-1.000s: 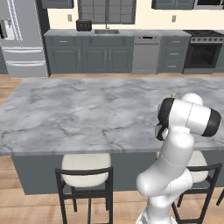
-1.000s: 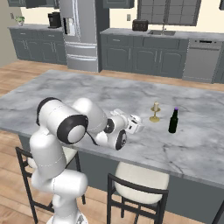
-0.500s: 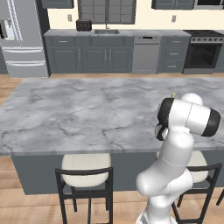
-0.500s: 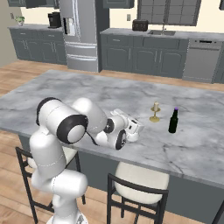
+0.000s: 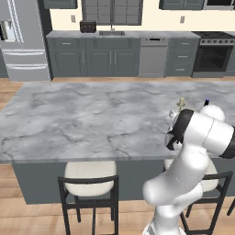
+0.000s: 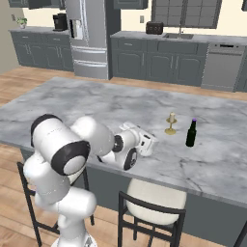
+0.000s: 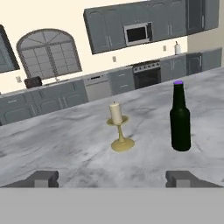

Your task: Open the cabinet directly in front. Then move the beer and the mug to the dining counter with the candle on it.

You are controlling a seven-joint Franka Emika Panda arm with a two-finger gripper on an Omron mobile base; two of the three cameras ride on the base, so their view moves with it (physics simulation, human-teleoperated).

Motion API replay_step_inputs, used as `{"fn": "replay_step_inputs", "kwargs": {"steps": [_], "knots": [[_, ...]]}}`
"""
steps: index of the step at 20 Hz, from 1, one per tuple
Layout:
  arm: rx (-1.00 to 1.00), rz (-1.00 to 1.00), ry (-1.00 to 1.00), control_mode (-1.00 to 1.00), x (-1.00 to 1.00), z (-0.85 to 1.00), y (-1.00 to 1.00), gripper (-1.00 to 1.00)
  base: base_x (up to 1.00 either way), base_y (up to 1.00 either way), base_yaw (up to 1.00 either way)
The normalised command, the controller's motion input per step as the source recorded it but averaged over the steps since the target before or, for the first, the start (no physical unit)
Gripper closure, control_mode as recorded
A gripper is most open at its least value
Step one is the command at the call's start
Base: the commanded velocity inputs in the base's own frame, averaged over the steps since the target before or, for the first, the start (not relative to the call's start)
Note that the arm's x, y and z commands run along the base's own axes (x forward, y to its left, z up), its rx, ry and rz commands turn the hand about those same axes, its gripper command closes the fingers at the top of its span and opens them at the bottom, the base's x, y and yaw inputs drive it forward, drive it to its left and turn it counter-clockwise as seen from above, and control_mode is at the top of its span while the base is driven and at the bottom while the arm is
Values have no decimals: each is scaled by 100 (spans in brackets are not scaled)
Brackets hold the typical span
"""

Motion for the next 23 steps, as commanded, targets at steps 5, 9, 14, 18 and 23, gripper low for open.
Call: {"fn": "replay_step_inputs", "kwargs": {"steps": [5,9,14,18,23], "knots": [[-11,0,17,-100,-100,100,2,-100,0,0,0],[-18,5,20,-100,-100,100,5,-100,0,0,0],[-25,10,23,-100,-100,100,36,-100,0,0,0],[-32,25,25,-100,-100,100,56,-100,0,0,0],[-16,29,2,-100,-100,85,0,-100,0,0,0]]}}
